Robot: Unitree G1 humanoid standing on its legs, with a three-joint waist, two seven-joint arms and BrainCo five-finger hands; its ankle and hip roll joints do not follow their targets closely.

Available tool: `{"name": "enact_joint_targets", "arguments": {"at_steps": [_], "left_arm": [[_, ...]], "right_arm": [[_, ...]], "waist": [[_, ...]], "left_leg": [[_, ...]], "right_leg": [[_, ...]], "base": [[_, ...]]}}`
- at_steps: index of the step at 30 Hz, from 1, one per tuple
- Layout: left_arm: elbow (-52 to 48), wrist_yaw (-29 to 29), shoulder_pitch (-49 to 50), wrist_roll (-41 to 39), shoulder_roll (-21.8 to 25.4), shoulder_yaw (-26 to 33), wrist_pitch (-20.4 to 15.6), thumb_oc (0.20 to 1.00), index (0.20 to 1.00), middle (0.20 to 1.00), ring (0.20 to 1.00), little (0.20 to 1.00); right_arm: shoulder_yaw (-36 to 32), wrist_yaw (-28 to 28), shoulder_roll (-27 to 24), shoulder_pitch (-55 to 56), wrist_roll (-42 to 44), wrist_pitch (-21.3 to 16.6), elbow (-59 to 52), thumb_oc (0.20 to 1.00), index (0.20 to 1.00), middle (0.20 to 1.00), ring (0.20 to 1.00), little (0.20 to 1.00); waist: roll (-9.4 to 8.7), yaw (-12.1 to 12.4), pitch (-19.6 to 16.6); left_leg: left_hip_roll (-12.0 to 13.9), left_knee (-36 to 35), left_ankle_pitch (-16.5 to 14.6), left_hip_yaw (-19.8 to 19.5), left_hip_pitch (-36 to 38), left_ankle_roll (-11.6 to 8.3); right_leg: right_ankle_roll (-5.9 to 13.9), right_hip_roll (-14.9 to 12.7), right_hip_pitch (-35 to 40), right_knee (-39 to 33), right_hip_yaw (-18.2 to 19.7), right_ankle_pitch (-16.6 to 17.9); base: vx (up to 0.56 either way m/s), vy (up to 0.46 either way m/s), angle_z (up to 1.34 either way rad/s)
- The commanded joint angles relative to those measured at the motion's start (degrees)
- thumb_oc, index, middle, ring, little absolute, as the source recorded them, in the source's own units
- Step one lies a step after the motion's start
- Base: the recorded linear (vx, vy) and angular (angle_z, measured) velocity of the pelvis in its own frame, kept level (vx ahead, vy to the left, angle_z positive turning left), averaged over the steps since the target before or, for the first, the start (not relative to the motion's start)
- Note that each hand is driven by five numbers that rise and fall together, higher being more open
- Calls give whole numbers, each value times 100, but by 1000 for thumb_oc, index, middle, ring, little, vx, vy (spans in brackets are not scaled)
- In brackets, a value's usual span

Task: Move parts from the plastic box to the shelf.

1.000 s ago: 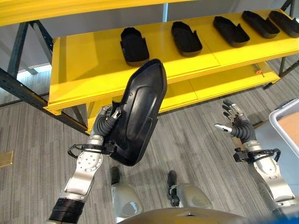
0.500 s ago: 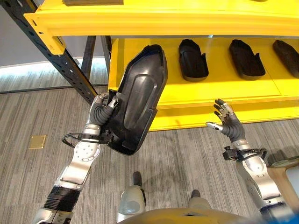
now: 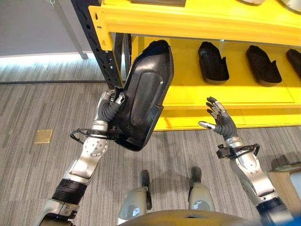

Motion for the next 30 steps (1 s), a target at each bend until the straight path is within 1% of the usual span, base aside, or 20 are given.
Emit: {"name": "enact_joint_targets", "arguments": {"at_steps": [1, 3, 4, 7, 8, 10, 13, 17, 19, 20, 22, 25, 26, 29, 30], "left_arm": [[-444, 91, -325, 14, -26, 122, -350, 200, 200, 200, 200, 200], [-475, 81, -242, -60, -84, 141, -354, 200, 200, 200, 200, 200], [-479, 80, -235, -60, -86, 142, -353, 200, 200, 200, 200, 200], [-565, -20, -184, -104, -149, 128, -337, 200, 200, 200, 200, 200], [-567, -22, -183, -105, -152, 129, -336, 200, 200, 200, 200, 200], [-594, -59, -314, -131, -192, 66, -337, 200, 200, 200, 200, 200], [-488, 12, -734, -184, -322, -142, -336, 200, 200, 200, 200, 200], [-386, 114, -1004, -198, -374, -194, -331, 200, 200, 200, 200, 200], [-139, 460, -1547, -299, -458, -186, -324, 200, 200, 200, 200, 200], [-136, 461, -1550, -299, -458, -187, -325, 200, 200, 200, 200, 200], [89, 648, -1901, -546, -503, -174, -338, 200, 200, 200, 200, 200], [228, 701, -2032, -644, -524, -178, -348, 200, 200, 200, 200, 200], [528, 949, -2415, -701, -524, -161, -297, 200, 200, 200, 200, 200], [1006, 1234, -2909, -776, -438, -128, -276, 200, 200, 200, 200, 200], [1011, 1235, -2914, -777, -437, -130, -279, 200, 200, 200, 200, 200]], "right_arm": [[-312, 16, -112, -177, -8, -338, -307, 1000, 1000, 1000, 1000, 1000], [-310, 56, -120, -123, 24, -343, -325, 1000, 1000, 1000, 1000, 1000], [-309, 57, -122, -117, 24, -344, -326, 1000, 1000, 1000, 1000, 1000], [-349, 114, -177, -47, 96, -356, -342, 1000, 1000, 1000, 1000, 1000], [-350, 115, -181, -45, 97, -355, -343, 1000, 1000, 1000, 1000, 1000], [-363, 119, -217, -65, 118, -366, -322, 1000, 1000, 1000, 1000, 1000], [-307, 96, -262, -160, 110, -376, -300, 1000, 1000, 1000, 1000, 1000], [-284, 78, -292, -208, 100, -381, -297, 1000, 1000, 1000, 1000, 1000], [-207, 11, -315, -385, 112, -412, -329, 1000, 1000, 1000, 1000, 1000], [-207, 11, -315, -387, 112, -412, -328, 1000, 1000, 1000, 1000, 1000], [-164, -50, -325, -482, 139, -428, -362, 1000, 1000, 1000, 1000, 1000], [-139, -61, -326, -506, 146, -425, -358, 1000, 1000, 1000, 1000, 1000], [-67, -108, -331, -607, 143, -415, -311, 1000, 1000, 1000, 1000, 1000], [-13, -139, -360, -701, 154, -414, -283, 1000, 1000, 1000, 1000, 1000], [-14, -139, -360, -704, 154, -414, -282, 1000, 1000, 1000, 1000, 1000]], "waist": [[-110, 44, -7], [-120, 72, -105], [-114, 67, -111], [-36, 10, -200], [-27, 11, -201], [48, -46, -216], [152, -139, -120], [188, -186, -40], [212, -253, 160], [212, -252, 158], [220, -303, 261], [228, -320, 284], [228, -366, 337], [201, -431, 368], [201, -430, 366]], "left_leg": [[838, 171, -400, -7, 383, -576], [978, 75, -319, 1, 418, -669], [985, 62, -313, -4, 424, -675], [1230, -209, -131, 9, 524, -810], [1241, -235, -118, 9, 538, -818], [1399, -429, 8, 60, 633, -897], [1517, -537, 97, 169, 693, -934], [1555, -506, 95, 195, 646, -939], [1589, -323, 62, 224, 444, -934], [1589, -318, 60, 225, 438, -934], [1601, -220, 62, 222, 264, -946], [1606, -182, 61, 206, 190, -948], [1615, -126, 71, 205, 60, -957], [1637, -65, 70, 234, -84, -975], [1637, -62, 69, 233, -90, -975]], "right_leg": [[155, 99, 375, 505, 56, 396], [122, 184, 452, 459, -154, 259], [117, 191, 458, 455, -163, 256], [-17, 437, 544, 461, -247, -154], [-24, 448, 541, 474, -249, -165], [-98, 587, 519, 550, -274, -342], [-164, 708, 311, 779, -179, -471], [-191, 735, 142, 945, -104, -533], [-209, 746, -210, 1243, 4, -577], [-209, 745, -218, 1248, 5, -579], [-210, 738, -402, 1330, 41, -581], [-214, 737, -473, 1358, 62, -582], [-227, 742, -619, 1393, 87, -571], [-222, 746, -780, 1419, 118, -547], [-222, 745, -785, 1422, 119, -547]], "base": [[51, -256, 65], [41, -207, 45], [56, -190, 22], [34, -193, -7], [21, -194, -21], [12, -194, -25], [-31, -133, -8], [-44, -28, -18], [-91, -21, -17], [-65, -18, -3], [-55, -9, -4], [-12, 0, 0], [-37, 1, -2], [-25, 2, -1], [-36, 5, -3]]}}
